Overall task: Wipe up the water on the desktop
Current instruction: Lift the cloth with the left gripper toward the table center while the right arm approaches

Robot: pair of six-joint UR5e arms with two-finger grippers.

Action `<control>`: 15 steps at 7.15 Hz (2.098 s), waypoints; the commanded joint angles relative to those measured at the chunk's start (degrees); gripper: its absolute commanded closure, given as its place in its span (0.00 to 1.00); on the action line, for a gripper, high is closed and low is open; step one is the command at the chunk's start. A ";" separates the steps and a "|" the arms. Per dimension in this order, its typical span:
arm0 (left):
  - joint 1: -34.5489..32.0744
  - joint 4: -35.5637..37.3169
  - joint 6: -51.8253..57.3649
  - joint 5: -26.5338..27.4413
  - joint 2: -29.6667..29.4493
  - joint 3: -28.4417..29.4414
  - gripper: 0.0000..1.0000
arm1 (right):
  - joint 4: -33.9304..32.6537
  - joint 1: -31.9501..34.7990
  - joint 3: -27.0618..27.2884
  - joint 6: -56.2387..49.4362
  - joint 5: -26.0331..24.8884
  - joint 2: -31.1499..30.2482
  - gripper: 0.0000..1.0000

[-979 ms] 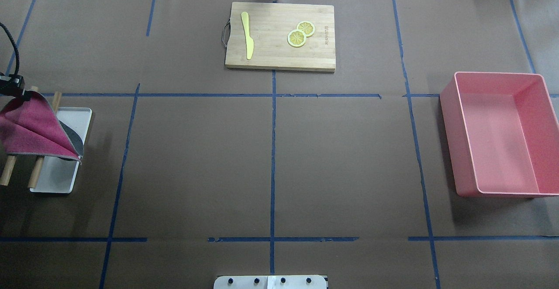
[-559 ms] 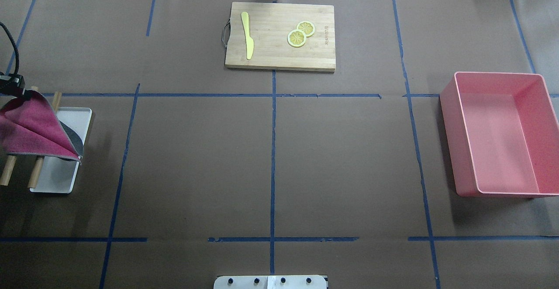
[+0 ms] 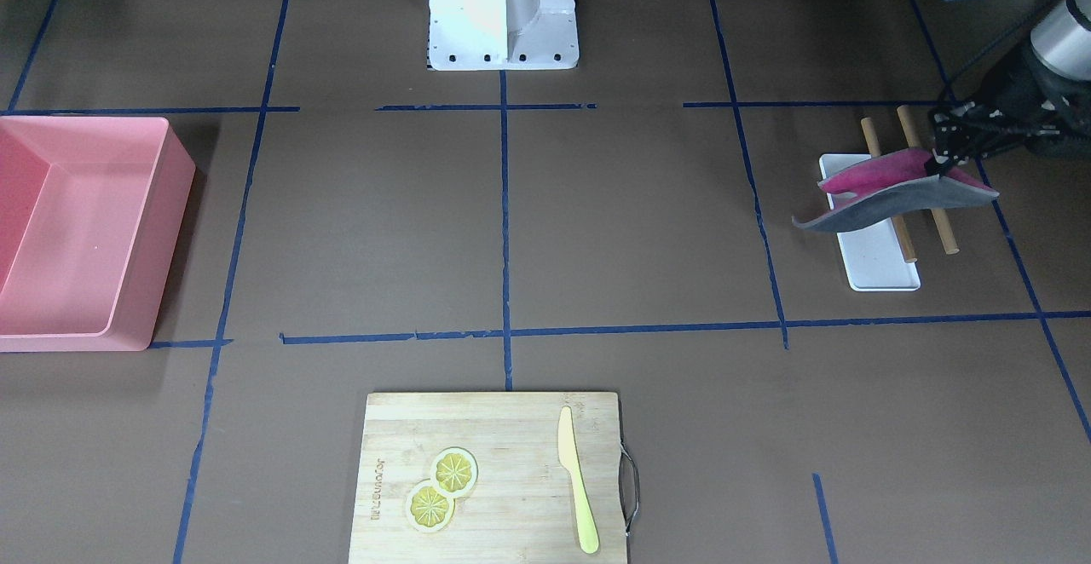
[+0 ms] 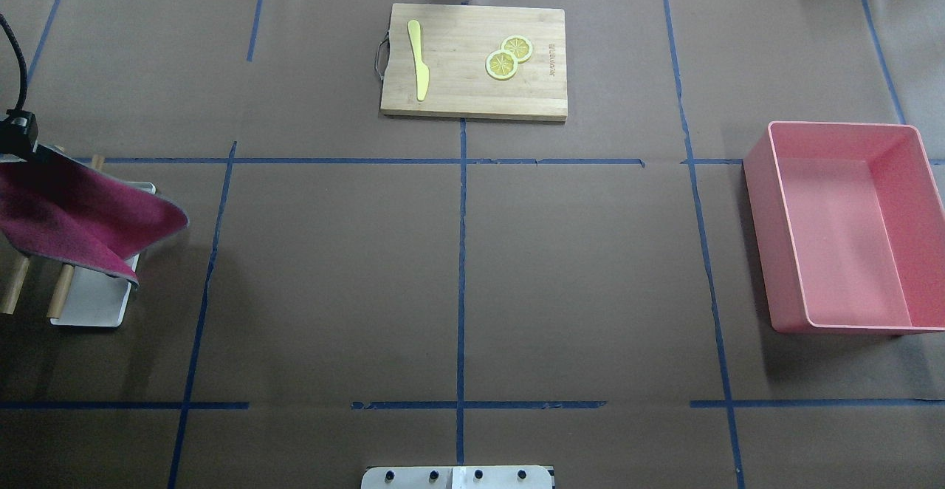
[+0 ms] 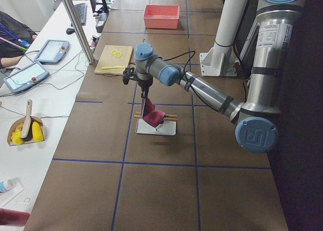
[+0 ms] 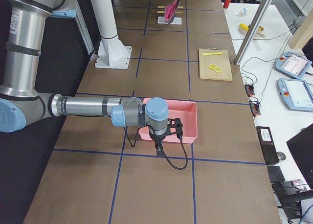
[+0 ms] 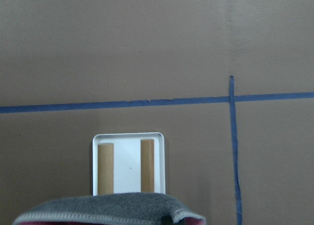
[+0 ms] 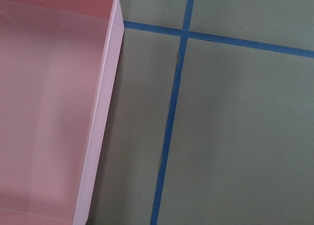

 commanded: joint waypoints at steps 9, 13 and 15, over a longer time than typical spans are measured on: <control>16.25 13.87 -53.45 0.36 -34.66 -3.19 1.00 | 6.42 -19.71 1.90 10.29 5.74 24.49 0.01; 18.54 9.36 -69.75 0.45 -41.34 1.65 1.00 | 10.90 -34.56 4.72 23.24 -3.27 35.57 0.01; 19.32 0.08 -78.78 2.19 -43.37 6.04 1.00 | 10.90 -43.61 5.77 23.24 -13.63 40.15 0.01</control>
